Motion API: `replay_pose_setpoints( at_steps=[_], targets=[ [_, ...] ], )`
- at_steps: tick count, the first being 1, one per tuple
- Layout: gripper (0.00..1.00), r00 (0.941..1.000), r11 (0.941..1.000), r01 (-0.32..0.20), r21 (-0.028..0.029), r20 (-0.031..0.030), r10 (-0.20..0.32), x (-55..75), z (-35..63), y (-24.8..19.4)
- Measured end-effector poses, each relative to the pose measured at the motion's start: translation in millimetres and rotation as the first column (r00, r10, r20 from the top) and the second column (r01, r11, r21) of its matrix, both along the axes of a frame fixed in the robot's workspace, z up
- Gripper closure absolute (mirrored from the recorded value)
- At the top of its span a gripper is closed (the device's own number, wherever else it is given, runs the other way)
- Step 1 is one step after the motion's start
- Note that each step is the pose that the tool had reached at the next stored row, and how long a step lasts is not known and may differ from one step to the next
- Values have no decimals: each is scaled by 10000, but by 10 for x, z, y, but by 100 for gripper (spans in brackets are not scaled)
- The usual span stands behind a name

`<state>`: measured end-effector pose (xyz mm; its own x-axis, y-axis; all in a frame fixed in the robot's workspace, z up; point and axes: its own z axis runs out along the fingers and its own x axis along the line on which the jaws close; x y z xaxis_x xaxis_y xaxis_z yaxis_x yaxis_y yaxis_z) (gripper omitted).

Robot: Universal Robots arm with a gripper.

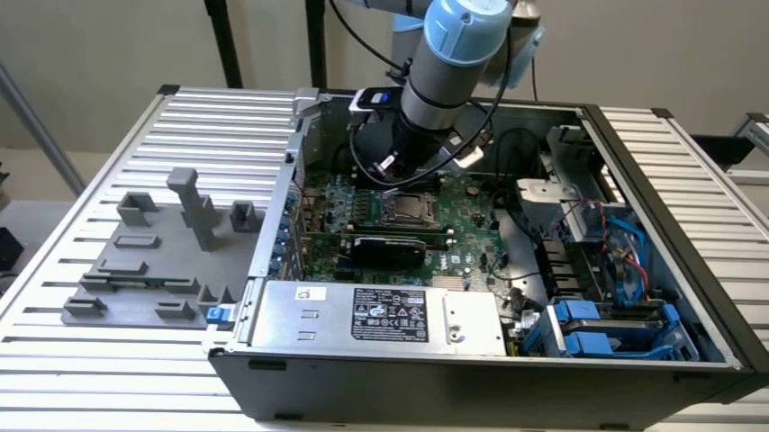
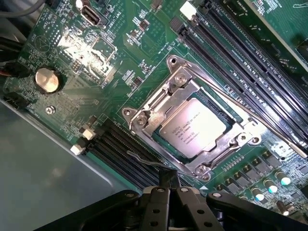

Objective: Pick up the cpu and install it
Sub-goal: 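Install the first cpu locking lever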

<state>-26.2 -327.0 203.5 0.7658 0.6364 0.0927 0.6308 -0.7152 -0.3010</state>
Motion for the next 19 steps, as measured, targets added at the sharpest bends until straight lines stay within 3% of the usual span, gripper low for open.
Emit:
replay_pose_setpoints(
  at_steps=[19],
  targets=[
    [89, 9993, 9992, -383, -67, -1, 383, 159, -62, 0]
  ],
)
